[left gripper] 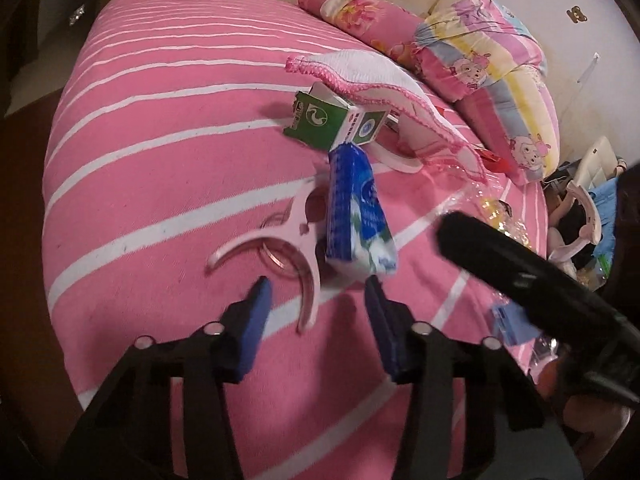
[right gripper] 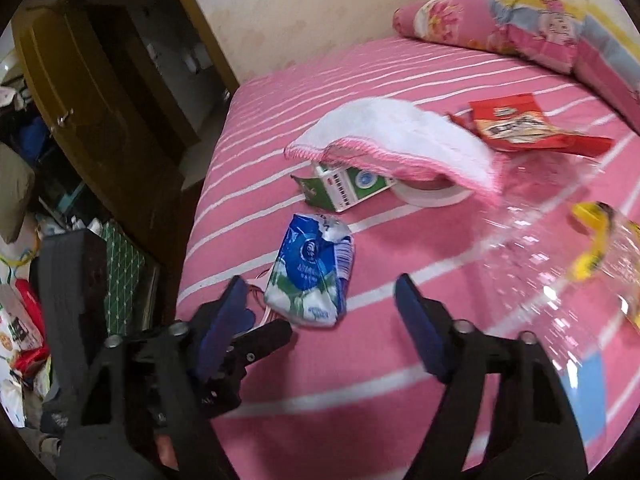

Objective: Collect trash
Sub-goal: 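Grasp the pink clothes peg with the left tool while the right tool grasps the blue drink pouch, then carry the peg and pouch in both tools over the wastebasket, then open both tools to drop the peg and pouch into the wastebasket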

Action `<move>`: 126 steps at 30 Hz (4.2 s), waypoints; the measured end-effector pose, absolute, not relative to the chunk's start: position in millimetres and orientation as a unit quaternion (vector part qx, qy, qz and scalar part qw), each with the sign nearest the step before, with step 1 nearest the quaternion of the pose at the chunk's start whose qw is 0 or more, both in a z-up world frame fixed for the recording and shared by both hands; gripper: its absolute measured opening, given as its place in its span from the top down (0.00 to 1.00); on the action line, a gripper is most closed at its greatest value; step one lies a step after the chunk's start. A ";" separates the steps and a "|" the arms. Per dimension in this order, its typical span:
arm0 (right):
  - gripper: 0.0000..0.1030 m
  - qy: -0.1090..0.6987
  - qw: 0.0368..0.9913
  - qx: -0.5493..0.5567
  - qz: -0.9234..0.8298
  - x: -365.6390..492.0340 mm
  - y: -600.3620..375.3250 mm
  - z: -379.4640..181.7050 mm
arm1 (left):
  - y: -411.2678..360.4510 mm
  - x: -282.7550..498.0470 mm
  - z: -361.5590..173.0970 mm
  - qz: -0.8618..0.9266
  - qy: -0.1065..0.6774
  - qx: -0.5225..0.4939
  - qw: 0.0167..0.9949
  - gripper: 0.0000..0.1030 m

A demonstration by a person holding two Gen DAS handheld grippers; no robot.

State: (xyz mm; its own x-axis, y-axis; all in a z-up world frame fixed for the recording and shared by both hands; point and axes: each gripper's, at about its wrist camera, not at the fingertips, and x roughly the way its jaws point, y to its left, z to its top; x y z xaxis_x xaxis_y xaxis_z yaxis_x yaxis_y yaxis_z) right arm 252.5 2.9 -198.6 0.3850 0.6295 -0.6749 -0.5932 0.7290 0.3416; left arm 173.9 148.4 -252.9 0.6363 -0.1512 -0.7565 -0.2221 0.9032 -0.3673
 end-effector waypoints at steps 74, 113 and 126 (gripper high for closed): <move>0.89 0.332 0.900 0.092 0.267 97.1 -271.5 -70.4 | -67.7 72.8 -104.5 -0.122 0.352 -0.250 0.893 0.92; 0.89 0.492 0.855 0.163 0.009 49.2 -523.2 -261.8 | -377.6 146.2 -292.7 -0.313 0.585 -0.115 0.739 0.92; 0.29 0.512 0.844 0.155 -0.041 57.5 -535.5 -277.7 | -406.0 156.8 -310.2 -0.318 0.607 -0.120 0.718 0.49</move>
